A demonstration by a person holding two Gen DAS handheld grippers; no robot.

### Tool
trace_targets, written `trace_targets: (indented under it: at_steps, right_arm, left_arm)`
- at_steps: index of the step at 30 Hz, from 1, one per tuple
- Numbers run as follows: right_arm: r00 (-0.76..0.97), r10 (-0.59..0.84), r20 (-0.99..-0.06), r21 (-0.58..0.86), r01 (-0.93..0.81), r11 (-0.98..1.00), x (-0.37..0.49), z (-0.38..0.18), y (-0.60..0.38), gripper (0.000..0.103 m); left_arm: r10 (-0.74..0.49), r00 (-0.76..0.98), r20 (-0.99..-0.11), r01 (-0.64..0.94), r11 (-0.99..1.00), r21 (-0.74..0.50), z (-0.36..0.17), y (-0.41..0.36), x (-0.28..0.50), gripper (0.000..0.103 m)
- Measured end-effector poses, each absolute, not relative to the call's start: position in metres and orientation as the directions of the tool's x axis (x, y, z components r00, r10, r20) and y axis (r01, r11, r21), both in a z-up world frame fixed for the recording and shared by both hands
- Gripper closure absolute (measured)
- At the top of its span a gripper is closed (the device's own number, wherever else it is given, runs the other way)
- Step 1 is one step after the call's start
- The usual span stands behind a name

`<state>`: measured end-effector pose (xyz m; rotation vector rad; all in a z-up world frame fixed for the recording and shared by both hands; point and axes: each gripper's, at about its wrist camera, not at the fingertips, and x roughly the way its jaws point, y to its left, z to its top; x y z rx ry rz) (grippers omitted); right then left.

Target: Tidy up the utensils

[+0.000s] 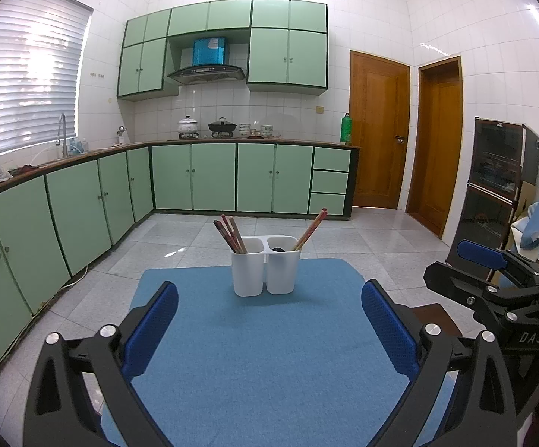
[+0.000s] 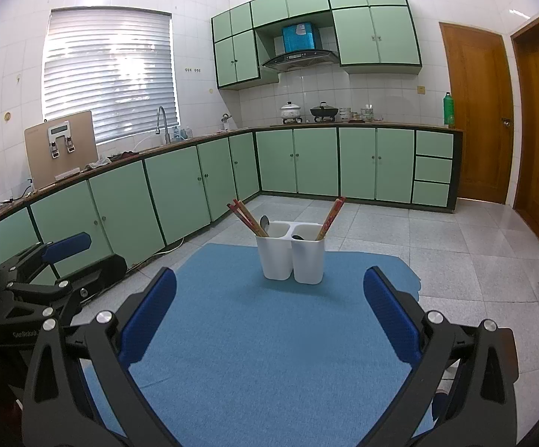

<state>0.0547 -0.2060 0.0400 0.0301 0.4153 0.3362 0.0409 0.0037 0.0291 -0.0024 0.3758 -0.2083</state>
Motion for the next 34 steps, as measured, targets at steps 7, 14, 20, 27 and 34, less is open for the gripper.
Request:
trace_targets:
  at_steps: [7, 14, 20, 27, 34]
  right_arm:
    - [0.860, 0.326, -0.391, 0.096, -0.314, 0.944, 0.0547, 0.0397, -0.2058, 0.005]
    - [0.860, 0.326, -0.393, 0.095, -0.314, 0.945, 0.0547, 0.0391, -0.2033, 0.006]
    - [0.859, 0.326, -0.394, 0.099, -0.313, 0.945, 0.0550, 0.0376, -0.2011, 0.005]
    - [0.858, 0.325, -0.397, 0.101, -0.312, 0.945, 0.0553, 0.0355, -0.1997, 0.005]
    - [0.859, 0.324, -0.396, 0.099, -0.311, 0.945, 0.0555, 0.0358, -0.2007, 0.005]
  left_arm:
    - [-0.203, 0.908, -0.367, 0.201, 0.979, -0.043, 0.0294, 0.0062, 0.0397, 0.006]
    - [-0.202, 0.908, -0.368, 0.201, 0.979, -0.043, 0.0294, 0.0060, 0.0399, 0.006]
    - [-0.202, 0.908, -0.366, 0.201, 0.979, -0.043, 0.0296, 0.0060, 0.0399, 0.006]
    - [-0.200, 0.906, -0.372, 0.200, 0.979, -0.041, 0.0303, 0.0064, 0.0408, 0.006]
    - [-0.198, 0.906, -0.375, 0.198, 0.979, -0.040, 0.0304, 0.0087, 0.0402, 0.006]
